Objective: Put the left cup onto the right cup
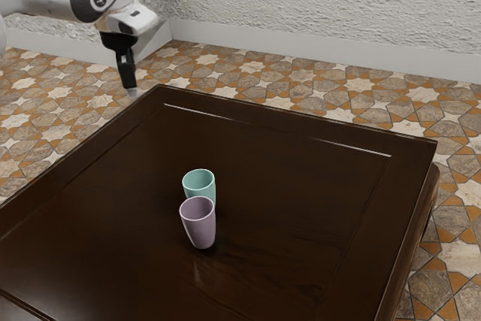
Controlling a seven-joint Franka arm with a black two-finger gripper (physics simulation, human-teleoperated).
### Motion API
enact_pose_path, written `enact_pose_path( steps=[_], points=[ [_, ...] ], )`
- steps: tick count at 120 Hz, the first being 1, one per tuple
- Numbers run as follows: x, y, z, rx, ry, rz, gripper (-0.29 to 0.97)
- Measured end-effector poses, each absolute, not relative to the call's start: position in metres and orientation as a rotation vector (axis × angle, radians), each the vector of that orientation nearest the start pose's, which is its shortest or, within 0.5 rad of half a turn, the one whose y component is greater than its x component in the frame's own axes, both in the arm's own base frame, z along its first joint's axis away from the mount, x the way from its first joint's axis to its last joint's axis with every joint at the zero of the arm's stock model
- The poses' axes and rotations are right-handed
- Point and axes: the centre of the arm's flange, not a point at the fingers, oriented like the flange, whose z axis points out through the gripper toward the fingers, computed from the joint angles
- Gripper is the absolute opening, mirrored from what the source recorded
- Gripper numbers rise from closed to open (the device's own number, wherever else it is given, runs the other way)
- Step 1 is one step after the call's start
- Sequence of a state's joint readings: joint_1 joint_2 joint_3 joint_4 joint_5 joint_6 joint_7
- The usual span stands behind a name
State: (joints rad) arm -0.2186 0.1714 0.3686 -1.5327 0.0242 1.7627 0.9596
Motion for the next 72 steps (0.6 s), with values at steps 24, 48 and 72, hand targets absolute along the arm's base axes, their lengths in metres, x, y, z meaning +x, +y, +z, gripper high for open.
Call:
enact_pose_path(
  steps=[24, 48, 72],
  points=[
    [0.628, 0.065, 0.533, -2.755, 1.306, 0.046, 0.68],
    [0.653, 0.034, 0.478, -2.690, 1.434, 0.100, 0.68],
    [0.675, 0.007, 0.416, -2.624, 1.546, 0.135, 0.68]
  ],
)
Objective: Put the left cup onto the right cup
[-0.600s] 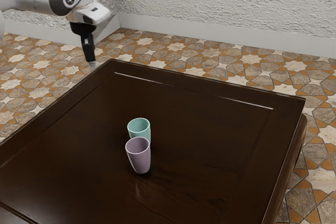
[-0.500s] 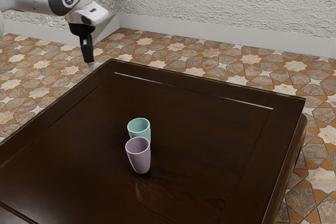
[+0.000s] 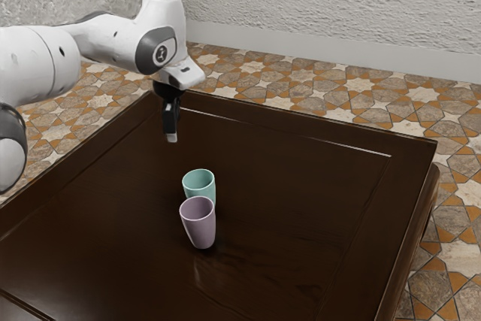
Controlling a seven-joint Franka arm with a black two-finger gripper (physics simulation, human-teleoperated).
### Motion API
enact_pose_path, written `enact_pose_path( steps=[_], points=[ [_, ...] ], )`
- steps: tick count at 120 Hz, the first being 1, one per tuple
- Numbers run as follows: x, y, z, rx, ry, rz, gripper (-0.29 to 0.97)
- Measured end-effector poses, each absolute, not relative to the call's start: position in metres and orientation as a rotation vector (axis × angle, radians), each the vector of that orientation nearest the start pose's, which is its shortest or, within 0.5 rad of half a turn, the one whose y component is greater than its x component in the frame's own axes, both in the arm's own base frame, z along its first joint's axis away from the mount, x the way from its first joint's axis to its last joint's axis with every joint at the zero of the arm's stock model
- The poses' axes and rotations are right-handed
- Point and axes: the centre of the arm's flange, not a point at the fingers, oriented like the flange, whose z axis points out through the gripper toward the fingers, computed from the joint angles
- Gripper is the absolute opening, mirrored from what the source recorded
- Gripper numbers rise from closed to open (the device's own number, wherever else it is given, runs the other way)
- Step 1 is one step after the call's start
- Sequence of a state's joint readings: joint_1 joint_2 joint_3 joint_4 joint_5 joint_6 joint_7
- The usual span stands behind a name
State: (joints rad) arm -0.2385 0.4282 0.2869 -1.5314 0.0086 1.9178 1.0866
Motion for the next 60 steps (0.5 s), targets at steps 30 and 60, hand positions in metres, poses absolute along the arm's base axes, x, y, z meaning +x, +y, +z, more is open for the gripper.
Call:
enact_pose_path(
  steps=[30, 60],
  points=[
    [0.694, -0.029, 0.346, -2.544, 1.680, 0.152, 0.68],
    [0.700, -0.059, 0.326, -2.481, 1.759, 0.115, 0.68]
  ],
)
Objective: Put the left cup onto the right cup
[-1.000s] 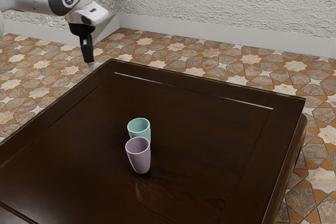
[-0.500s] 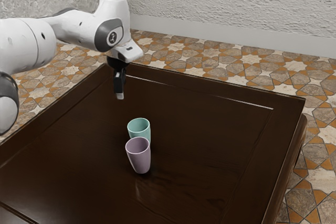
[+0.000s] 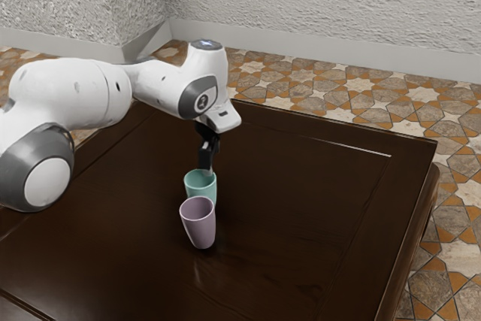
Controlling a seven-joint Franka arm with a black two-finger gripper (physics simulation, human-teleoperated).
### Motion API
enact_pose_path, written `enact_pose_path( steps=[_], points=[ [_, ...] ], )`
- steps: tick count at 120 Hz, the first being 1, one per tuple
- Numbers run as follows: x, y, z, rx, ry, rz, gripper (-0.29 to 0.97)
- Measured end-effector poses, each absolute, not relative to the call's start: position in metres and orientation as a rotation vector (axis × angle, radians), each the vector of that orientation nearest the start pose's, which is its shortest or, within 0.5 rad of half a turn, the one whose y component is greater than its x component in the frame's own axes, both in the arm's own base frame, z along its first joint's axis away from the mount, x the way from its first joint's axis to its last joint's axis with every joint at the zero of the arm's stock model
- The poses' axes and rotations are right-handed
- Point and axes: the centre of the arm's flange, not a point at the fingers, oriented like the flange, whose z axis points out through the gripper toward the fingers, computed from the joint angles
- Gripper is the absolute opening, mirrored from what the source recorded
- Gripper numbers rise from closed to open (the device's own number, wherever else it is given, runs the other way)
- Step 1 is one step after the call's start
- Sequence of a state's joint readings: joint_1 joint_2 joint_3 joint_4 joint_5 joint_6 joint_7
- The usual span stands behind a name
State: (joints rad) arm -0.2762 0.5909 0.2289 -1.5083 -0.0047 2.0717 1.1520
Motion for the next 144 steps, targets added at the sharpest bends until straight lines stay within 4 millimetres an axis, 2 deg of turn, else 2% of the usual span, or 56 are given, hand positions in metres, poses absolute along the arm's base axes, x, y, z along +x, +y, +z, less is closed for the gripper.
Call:
enact_pose_path(
  steps=[9, 17, 33, 41, 52, 63, 87, 105, 123, 144],
  points=[
    [0.700, -0.061, 0.321, -2.484, 1.768, 0.115, 0.67],
    [0.698, -0.060, 0.311, -2.495, 1.772, 0.124, 0.61],
    [0.695, -0.059, 0.299, -2.516, 1.774, 0.130, 0.42],
    [0.692, -0.058, 0.294, -2.531, 1.775, 0.136, 0.28],
    [0.691, -0.060, 0.297, -2.543, 1.774, 0.121, 0.12],
    [0.689, -0.061, 0.301, -2.557, 1.773, 0.111, 0.03],
    [0.676, -0.063, 0.322, -2.580, 1.771, 0.093, -0.06],
    [0.669, -0.066, 0.349, -2.578, 1.765, 0.062, -0.09],
    [0.659, -0.062, 0.390, -2.579, 1.745, 0.008, -0.10],
    [0.638, -0.059, 0.449, -2.578, 1.729, -0.073, -0.10]
  ],
)
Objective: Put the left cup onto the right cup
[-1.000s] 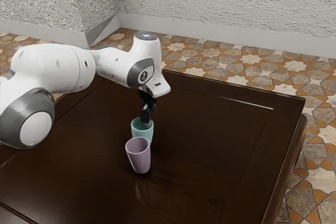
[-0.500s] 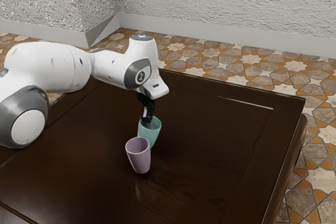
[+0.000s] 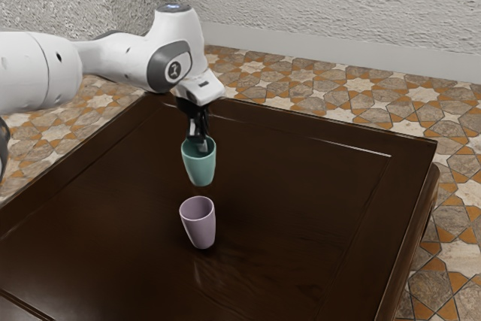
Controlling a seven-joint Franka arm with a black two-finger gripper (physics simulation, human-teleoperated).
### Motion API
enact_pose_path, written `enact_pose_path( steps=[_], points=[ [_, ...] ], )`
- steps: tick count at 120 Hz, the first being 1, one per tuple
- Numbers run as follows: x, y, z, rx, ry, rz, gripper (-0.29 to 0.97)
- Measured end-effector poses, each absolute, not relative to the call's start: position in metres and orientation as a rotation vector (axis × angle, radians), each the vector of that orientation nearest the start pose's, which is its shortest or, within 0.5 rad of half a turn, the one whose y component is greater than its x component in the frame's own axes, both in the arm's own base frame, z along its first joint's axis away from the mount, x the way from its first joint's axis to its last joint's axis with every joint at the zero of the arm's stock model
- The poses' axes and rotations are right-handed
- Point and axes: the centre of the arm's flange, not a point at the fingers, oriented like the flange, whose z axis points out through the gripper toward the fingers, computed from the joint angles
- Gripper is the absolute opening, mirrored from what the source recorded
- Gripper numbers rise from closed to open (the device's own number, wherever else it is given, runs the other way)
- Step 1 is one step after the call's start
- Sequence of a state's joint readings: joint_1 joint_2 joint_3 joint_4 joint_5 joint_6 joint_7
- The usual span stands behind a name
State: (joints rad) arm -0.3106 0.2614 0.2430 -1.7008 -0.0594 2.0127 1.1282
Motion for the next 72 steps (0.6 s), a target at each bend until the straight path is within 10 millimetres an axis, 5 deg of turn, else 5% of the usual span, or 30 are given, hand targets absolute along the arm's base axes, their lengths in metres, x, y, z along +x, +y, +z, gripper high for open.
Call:
enact_pose_path(
  steps=[22, 72],
  points=[
    [0.618, -0.071, 0.476, -2.571, 1.745, -0.085, -0.10],
    [0.592, -0.083, 0.447, -2.642, 1.725, 0.037, -0.10]
  ],
)
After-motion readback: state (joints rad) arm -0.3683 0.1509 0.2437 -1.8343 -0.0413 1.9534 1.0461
